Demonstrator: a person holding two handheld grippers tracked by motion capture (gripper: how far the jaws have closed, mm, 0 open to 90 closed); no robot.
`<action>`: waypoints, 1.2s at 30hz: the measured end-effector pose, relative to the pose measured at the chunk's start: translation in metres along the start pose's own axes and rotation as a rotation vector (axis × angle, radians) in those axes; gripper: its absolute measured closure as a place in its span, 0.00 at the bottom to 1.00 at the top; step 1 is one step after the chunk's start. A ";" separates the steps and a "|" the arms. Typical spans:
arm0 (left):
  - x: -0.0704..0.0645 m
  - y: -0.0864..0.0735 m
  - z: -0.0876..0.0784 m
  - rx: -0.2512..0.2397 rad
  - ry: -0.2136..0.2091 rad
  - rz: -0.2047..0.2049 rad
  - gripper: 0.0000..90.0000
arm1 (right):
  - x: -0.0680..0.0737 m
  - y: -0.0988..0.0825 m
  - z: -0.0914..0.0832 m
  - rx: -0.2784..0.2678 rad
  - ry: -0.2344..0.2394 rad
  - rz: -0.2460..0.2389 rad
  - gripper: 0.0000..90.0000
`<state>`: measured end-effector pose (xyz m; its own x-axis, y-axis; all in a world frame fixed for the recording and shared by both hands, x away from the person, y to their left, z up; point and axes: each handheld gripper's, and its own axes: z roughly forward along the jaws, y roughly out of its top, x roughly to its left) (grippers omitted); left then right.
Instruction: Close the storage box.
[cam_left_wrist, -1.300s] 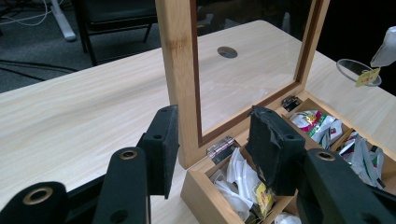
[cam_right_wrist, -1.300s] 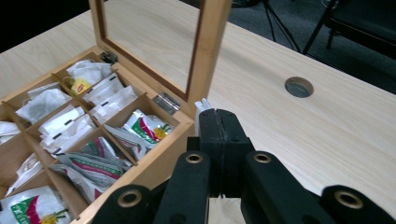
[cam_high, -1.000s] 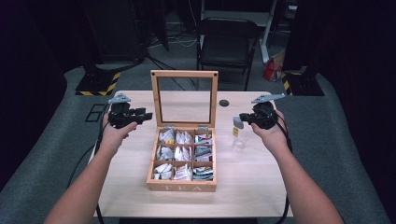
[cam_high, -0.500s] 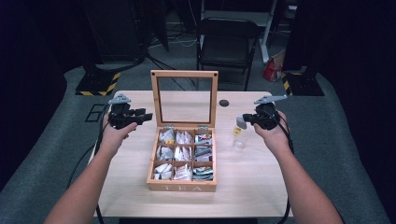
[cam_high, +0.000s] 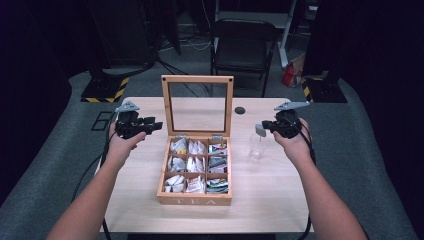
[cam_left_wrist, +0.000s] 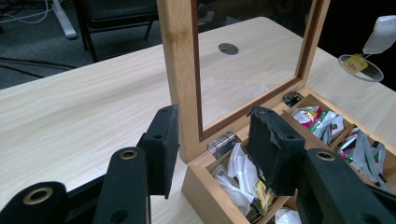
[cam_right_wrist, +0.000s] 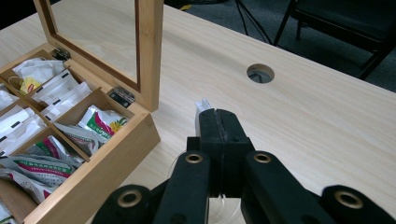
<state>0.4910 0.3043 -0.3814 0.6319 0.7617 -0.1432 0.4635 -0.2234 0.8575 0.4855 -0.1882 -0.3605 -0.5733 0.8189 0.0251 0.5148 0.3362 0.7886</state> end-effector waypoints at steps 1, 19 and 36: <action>0.000 0.000 0.000 0.000 0.001 -0.001 0.59 | 0.000 0.000 0.000 0.001 -0.003 -0.002 1.00; 0.001 -0.003 0.001 0.007 -0.003 -0.006 0.59 | 0.002 -0.026 0.021 0.036 0.001 0.029 1.00; 0.003 -0.006 0.000 0.005 0.001 -0.009 0.59 | 0.001 -0.042 0.038 0.086 -0.011 0.030 0.97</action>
<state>0.4905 0.3077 -0.3869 0.6270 0.7644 -0.1503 0.4725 -0.2198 0.8535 0.4875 -0.1835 -0.4169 -0.5496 0.8344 0.0407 0.5851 0.3497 0.7317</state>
